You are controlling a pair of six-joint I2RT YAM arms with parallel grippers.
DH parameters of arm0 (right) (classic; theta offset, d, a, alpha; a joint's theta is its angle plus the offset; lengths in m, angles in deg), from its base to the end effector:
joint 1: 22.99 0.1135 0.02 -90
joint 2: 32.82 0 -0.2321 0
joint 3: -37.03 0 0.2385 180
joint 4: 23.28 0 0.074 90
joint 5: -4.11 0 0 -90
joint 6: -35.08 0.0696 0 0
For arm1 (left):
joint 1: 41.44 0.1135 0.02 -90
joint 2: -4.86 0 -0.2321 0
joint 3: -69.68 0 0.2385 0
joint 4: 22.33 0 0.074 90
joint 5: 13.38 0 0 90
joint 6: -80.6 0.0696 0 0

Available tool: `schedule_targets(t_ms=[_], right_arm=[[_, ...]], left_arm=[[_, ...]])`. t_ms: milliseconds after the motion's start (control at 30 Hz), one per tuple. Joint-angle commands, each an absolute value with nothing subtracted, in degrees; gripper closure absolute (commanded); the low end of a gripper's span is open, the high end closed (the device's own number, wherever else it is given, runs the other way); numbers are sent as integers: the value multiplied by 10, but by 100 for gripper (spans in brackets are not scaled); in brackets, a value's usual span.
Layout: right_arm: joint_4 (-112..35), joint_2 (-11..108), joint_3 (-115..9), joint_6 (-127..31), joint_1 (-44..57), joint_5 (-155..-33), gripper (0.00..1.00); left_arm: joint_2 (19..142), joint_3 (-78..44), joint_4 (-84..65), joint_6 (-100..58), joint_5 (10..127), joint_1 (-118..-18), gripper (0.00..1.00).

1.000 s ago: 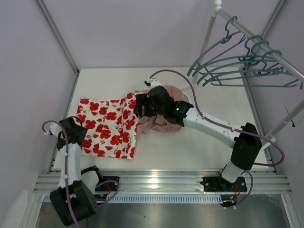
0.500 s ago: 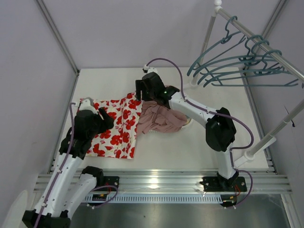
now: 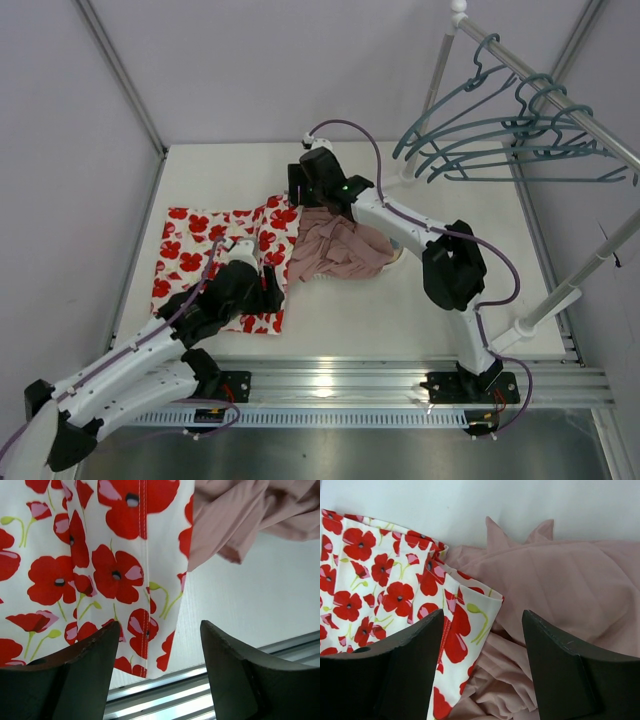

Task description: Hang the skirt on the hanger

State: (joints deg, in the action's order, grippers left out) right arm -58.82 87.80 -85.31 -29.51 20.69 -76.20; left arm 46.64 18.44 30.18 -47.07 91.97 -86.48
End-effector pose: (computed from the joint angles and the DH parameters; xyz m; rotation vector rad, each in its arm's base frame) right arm 0.3661 0.3334 0.2410 -0.2504 2.1825 0.5110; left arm 0.1440 -0.1181 0.2110 0.0136 2.3281 -0.4318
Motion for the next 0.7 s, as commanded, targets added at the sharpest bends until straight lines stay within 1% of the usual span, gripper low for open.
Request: schedule_targets(t_ms=[0,67,267,400,667], right_arm=[[-582,893,-884,-293,203,-760,31],[-581,893,-882,-292,203,-763,32],[-571,896,-881,-286,203,-775,36],[-564,896,-880,-282,203,-776,41],[-560,897,-880,-277,203,-784,50]], left_arm=[[488,199,280,-504,962,-888,28],[503,197,285,-507,984,-899,28],[532,196,286,-510,990,-929,26],[555,192,301,-527,1016,-963,26],[598,194,323,-561,1043,-985,28]])
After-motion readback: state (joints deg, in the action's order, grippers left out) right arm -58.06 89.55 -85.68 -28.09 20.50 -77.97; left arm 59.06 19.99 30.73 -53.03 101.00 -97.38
